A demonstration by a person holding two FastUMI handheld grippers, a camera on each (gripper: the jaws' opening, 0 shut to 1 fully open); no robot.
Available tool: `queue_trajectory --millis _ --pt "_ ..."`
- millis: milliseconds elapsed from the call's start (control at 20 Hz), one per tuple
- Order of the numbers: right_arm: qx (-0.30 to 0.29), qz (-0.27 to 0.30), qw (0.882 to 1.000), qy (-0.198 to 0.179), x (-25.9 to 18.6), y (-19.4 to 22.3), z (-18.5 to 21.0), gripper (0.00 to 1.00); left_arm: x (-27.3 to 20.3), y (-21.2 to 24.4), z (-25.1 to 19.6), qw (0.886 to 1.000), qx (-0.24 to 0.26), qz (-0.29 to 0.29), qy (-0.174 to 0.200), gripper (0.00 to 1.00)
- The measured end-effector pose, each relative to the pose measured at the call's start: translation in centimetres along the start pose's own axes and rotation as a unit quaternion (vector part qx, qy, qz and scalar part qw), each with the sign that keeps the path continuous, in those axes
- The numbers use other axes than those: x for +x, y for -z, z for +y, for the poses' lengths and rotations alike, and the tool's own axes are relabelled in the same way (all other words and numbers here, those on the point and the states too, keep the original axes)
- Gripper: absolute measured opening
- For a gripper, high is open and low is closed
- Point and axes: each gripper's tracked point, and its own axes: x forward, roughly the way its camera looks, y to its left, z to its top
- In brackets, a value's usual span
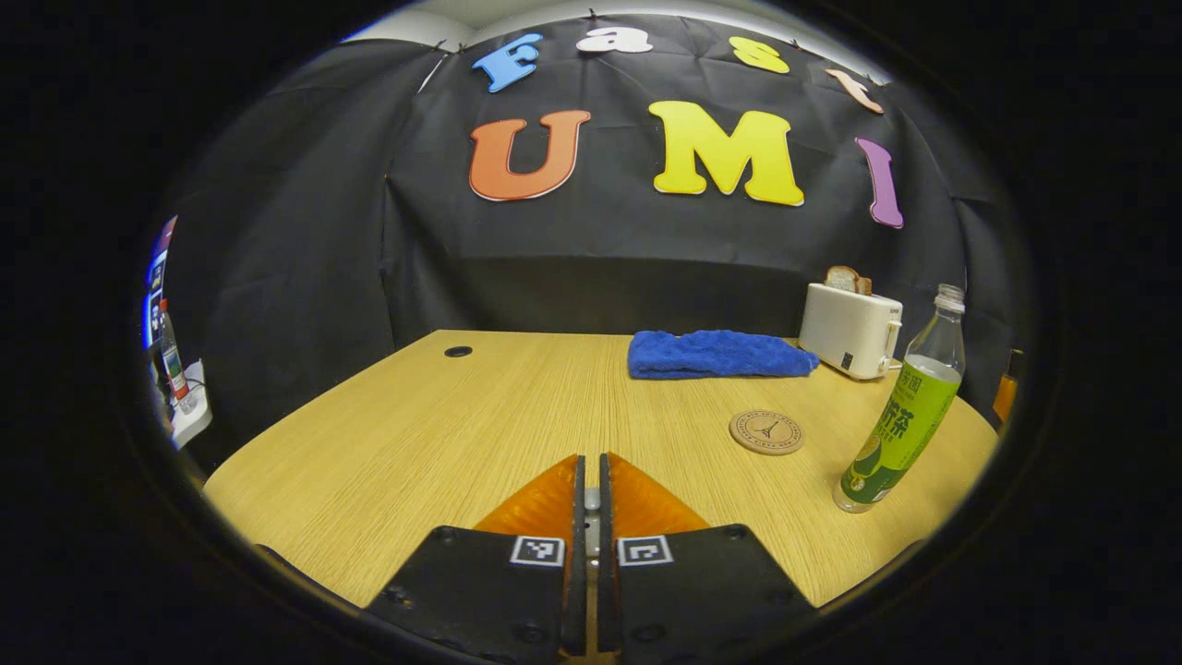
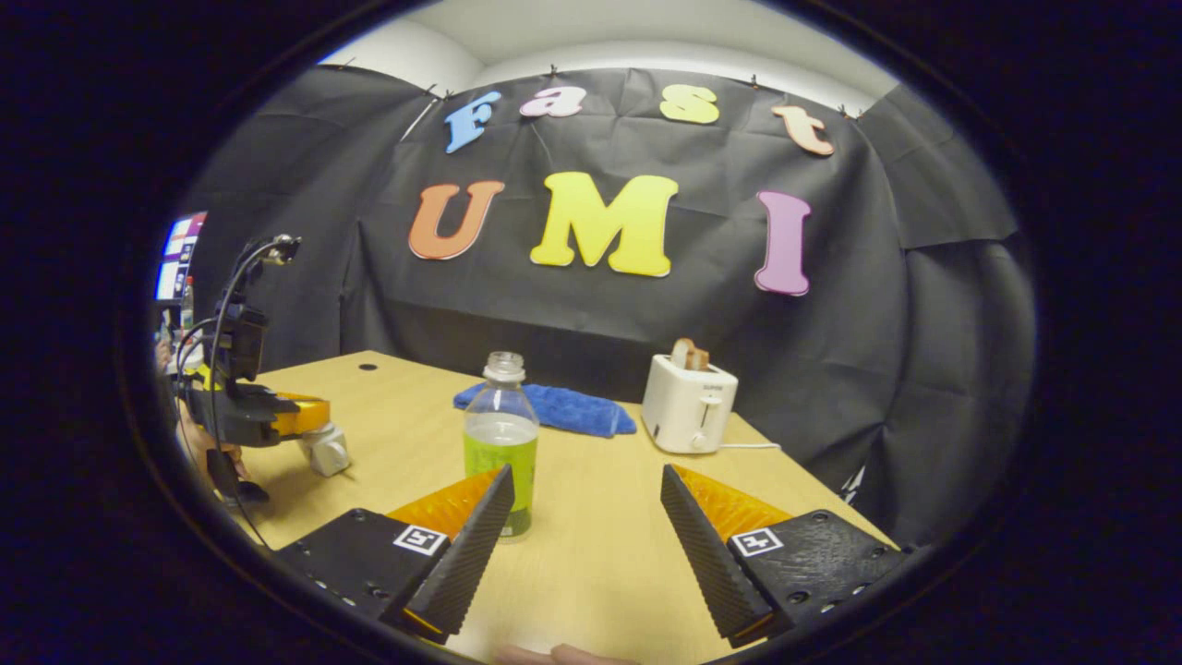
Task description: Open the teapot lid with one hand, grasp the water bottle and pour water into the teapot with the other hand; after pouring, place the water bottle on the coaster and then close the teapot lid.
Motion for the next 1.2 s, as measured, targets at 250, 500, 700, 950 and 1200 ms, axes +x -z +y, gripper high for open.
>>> queue_trajectory --millis 250,500,700,950,1200 --pt "0.008 0.021 0.999 -0.035 1.7 2.9 3.5 0.96 -0.8 -0.7 0.4 1.0 -0.004 0.001 0.002 0.03" --pt "0.042 0.038 0.997 -0.06 3.9 5.0 5.1 0.96 -3.0 -3.1 0.1 0.999 -0.022 -0.016 0.019 0.03" --pt "0.044 0.027 0.996 -0.066 6.1 4.5 5.6 0.97 -4.9 -4.7 -0.5 0.998 -0.026 -0.036 0.044 0.03" --pt "0.047 0.021 0.997 -0.056 8.8 3.4 6.3 0.96 -6.4 -5.6 -0.7 0.998 -0.001 -0.04 0.054 0.03" --pt "0.055 0.028 0.997 -0.054 10.3 3.6 7.1 0.93 -8.2 -7.2 -0.6 0.997 -0.003 -0.049 0.065 0.03"
